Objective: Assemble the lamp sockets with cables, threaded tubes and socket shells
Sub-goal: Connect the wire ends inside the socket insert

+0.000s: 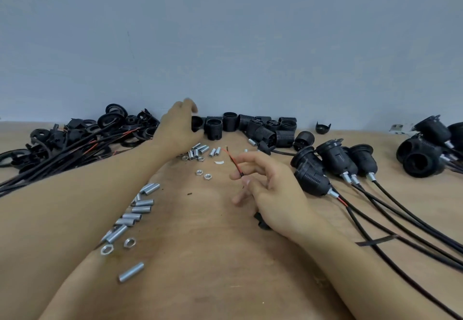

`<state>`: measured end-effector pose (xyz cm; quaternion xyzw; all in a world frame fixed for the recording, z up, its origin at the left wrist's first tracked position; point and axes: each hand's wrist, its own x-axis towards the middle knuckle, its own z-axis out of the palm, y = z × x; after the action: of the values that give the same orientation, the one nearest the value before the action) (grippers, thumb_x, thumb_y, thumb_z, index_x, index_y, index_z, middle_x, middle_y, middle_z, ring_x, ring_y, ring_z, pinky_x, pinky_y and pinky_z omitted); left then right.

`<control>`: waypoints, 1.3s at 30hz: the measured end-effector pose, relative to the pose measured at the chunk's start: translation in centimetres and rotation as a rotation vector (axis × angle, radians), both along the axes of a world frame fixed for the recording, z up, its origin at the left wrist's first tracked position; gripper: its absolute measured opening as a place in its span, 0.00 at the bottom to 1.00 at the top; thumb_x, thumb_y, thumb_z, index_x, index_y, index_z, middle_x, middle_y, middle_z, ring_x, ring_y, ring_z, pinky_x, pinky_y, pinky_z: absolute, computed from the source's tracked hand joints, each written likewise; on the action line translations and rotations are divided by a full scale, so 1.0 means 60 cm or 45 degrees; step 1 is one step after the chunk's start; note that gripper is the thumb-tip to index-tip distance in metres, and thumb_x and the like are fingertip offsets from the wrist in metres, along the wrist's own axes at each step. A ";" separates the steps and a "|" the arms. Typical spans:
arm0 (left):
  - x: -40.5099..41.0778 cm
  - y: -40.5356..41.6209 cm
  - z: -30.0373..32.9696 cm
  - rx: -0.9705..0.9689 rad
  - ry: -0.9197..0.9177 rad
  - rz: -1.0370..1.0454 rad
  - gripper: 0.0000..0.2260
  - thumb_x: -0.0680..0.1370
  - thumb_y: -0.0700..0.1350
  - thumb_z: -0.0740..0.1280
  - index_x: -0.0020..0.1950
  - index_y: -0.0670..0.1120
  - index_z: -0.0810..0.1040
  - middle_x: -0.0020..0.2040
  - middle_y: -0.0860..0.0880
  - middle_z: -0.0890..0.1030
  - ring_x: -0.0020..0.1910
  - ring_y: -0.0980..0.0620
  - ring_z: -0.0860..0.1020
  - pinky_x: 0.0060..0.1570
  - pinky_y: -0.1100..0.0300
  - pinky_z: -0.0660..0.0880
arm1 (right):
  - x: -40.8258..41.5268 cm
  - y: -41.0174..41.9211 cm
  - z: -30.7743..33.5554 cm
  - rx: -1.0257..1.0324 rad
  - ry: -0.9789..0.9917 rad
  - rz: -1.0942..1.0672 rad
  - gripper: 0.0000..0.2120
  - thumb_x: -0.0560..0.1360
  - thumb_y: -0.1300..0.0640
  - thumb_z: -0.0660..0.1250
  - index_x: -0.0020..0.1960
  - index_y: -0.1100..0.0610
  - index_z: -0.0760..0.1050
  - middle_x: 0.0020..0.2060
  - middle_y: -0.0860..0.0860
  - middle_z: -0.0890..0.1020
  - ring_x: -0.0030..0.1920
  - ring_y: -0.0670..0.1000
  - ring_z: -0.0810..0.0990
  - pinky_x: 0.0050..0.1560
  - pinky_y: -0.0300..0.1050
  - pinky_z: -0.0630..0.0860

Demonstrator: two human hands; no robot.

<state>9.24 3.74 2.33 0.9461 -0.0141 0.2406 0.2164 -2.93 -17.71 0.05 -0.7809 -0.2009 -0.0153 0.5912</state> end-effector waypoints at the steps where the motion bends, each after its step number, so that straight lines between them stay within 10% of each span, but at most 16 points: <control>1: -0.019 -0.005 0.006 -0.200 -0.062 0.034 0.21 0.73 0.46 0.72 0.63 0.45 0.72 0.54 0.46 0.75 0.51 0.47 0.75 0.49 0.56 0.68 | 0.000 0.001 0.000 -0.014 -0.031 -0.017 0.21 0.80 0.70 0.56 0.54 0.45 0.76 0.48 0.49 0.80 0.32 0.48 0.82 0.31 0.40 0.76; 5: -0.149 -0.052 0.028 -1.610 -0.019 -0.075 0.05 0.74 0.48 0.71 0.43 0.48 0.84 0.41 0.50 0.82 0.36 0.53 0.79 0.45 0.55 0.77 | -0.001 0.003 0.004 0.087 -0.033 -0.101 0.11 0.80 0.65 0.63 0.50 0.50 0.77 0.47 0.52 0.81 0.27 0.52 0.80 0.28 0.41 0.74; 8: -0.260 -0.105 -0.008 -2.049 0.304 -0.275 0.08 0.77 0.47 0.69 0.41 0.45 0.82 0.32 0.49 0.80 0.26 0.54 0.74 0.28 0.61 0.74 | -0.004 0.004 0.005 0.146 -0.032 -0.151 0.05 0.80 0.64 0.63 0.49 0.55 0.76 0.41 0.54 0.82 0.24 0.54 0.78 0.24 0.41 0.72; 16: -0.269 -0.108 -0.031 -1.571 0.241 -0.260 0.13 0.73 0.51 0.59 0.32 0.52 0.77 0.33 0.49 0.77 0.32 0.51 0.72 0.34 0.57 0.66 | -0.014 0.019 -0.006 0.141 -0.024 -0.140 0.04 0.78 0.65 0.67 0.47 0.58 0.78 0.39 0.54 0.82 0.24 0.53 0.78 0.22 0.38 0.69; 22: -0.274 -0.115 -0.043 -1.255 0.159 -0.556 0.07 0.81 0.42 0.62 0.47 0.49 0.80 0.29 0.51 0.81 0.30 0.60 0.79 0.30 0.71 0.71 | -0.003 0.013 -0.006 0.158 0.056 -0.037 0.05 0.79 0.58 0.67 0.48 0.60 0.78 0.31 0.50 0.83 0.21 0.51 0.75 0.22 0.40 0.70; 39: -0.260 -0.112 -0.049 -1.476 0.219 -0.445 0.10 0.82 0.46 0.64 0.41 0.46 0.74 0.33 0.48 0.78 0.31 0.52 0.73 0.23 0.66 0.66 | -0.015 0.018 -0.003 0.305 -0.122 -0.079 0.05 0.78 0.59 0.68 0.45 0.50 0.79 0.31 0.46 0.78 0.20 0.45 0.66 0.23 0.37 0.61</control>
<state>-6.37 -2.99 -0.62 0.6740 -0.0185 0.0929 0.7327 -3.85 -16.64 -0.11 -0.7088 -0.2015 -0.0949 0.6693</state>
